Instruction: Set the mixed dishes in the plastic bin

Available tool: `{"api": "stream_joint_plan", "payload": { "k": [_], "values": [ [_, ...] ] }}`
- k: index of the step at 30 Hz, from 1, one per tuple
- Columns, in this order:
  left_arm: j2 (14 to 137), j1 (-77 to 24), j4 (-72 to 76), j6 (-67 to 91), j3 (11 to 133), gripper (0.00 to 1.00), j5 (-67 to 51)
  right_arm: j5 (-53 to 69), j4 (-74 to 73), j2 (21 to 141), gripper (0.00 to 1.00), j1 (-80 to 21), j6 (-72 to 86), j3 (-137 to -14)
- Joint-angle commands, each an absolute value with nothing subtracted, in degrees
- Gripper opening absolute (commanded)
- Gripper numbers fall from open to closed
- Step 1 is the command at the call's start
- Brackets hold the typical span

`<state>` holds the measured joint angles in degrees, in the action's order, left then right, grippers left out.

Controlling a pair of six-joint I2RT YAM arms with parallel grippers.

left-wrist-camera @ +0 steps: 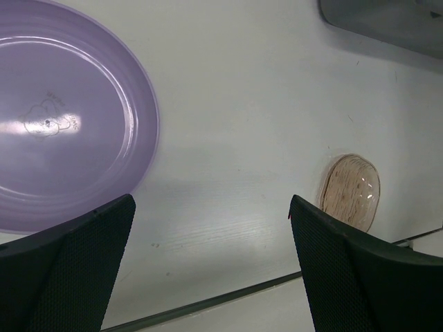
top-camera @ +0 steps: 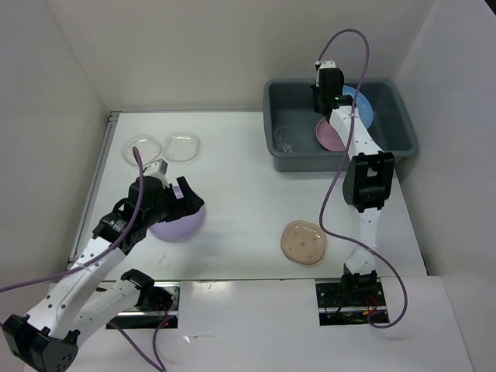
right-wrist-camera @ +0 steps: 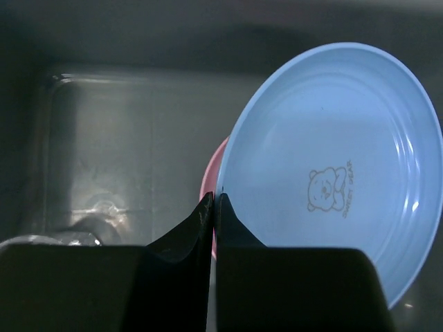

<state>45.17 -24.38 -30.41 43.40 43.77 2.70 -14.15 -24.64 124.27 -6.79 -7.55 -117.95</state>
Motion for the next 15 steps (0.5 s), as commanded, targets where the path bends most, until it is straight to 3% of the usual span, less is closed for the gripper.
{"api": "stream_joint_plan", "payload": {
  "k": [1, 8, 15],
  "values": [
    [44.9, -24.0, -28.4, 44.0, 43.9, 0.99, 3.2, -15.6, -30.1, 132.2, 0.01, -7.1, -4.0, -126.3],
    [44.9, -24.0, -30.0, 43.5, 44.5, 0.99, 3.8, -16.3, -33.2, 138.0, 0.01, -6.6, -0.7, -135.5],
    [44.9, -24.0, -30.5, 42.9, 44.5, 0.99, 3.8, -17.9, -33.2, 140.4, 0.03, -6.6, 0.0, -134.9]
  ]
}}
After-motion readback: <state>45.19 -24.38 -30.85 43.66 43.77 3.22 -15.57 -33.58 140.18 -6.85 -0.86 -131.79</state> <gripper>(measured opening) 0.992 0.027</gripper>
